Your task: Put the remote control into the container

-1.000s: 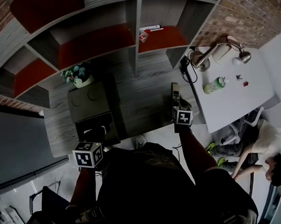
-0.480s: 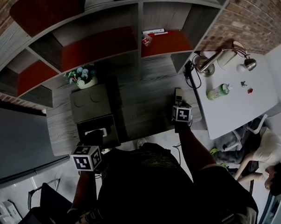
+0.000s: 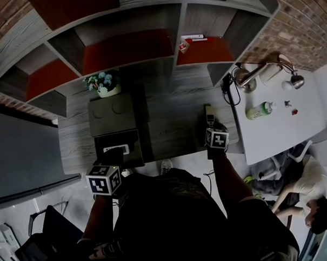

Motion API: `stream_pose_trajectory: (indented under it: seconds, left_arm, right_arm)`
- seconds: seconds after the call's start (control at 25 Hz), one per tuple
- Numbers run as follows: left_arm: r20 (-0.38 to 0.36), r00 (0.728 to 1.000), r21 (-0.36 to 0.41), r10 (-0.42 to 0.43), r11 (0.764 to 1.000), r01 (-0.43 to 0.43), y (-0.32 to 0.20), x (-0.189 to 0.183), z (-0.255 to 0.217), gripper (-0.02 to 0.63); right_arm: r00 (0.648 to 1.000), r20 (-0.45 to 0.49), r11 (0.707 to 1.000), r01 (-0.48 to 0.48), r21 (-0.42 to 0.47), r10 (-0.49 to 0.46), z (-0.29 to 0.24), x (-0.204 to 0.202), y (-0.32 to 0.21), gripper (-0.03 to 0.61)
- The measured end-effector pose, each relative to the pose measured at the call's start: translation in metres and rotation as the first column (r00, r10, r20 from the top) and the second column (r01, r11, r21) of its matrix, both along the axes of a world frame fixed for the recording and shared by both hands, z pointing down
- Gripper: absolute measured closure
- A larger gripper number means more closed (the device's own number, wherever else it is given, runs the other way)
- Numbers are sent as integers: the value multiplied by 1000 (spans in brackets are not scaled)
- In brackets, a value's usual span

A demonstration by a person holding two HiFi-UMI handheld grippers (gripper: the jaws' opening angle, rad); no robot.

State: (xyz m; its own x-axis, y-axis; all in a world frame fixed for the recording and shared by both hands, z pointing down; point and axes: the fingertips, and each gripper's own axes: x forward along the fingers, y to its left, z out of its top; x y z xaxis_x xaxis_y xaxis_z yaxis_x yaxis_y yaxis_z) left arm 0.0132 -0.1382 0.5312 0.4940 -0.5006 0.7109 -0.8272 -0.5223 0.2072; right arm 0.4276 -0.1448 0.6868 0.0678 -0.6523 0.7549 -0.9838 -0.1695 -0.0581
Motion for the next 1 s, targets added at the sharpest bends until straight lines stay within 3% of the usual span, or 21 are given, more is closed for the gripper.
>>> stream_pose_trajectory:
  seconds: [0.36,0.56,0.8,0.92,1.0]
  left_arm:
    - [-3,1000,-22,-5,1000,5,6,-30,14,607]
    - [-13,1000,-58,-24,998,23,11,-56,27,607]
    - [5,997,-88,-83,993,83,12,-110,40,606]
    - [-7,994,-90,-107,990,106,11,-130,39,607]
    - [-18,993,-86,-116,990,114,10,-140,38,607]
  right_arm:
    - [984,34,984,174,38,-175,-19,-91,9,364]
    - [951,73,954,298,40,-300,-24,-157,21,362]
    - [852,99,858,509,65,-514,-47,-256,19,363]
    - [791,61,793,606,59,-609,-54,-291,15,364]
    - [733,28,733,677,60,-679,-60,-317,12,363]
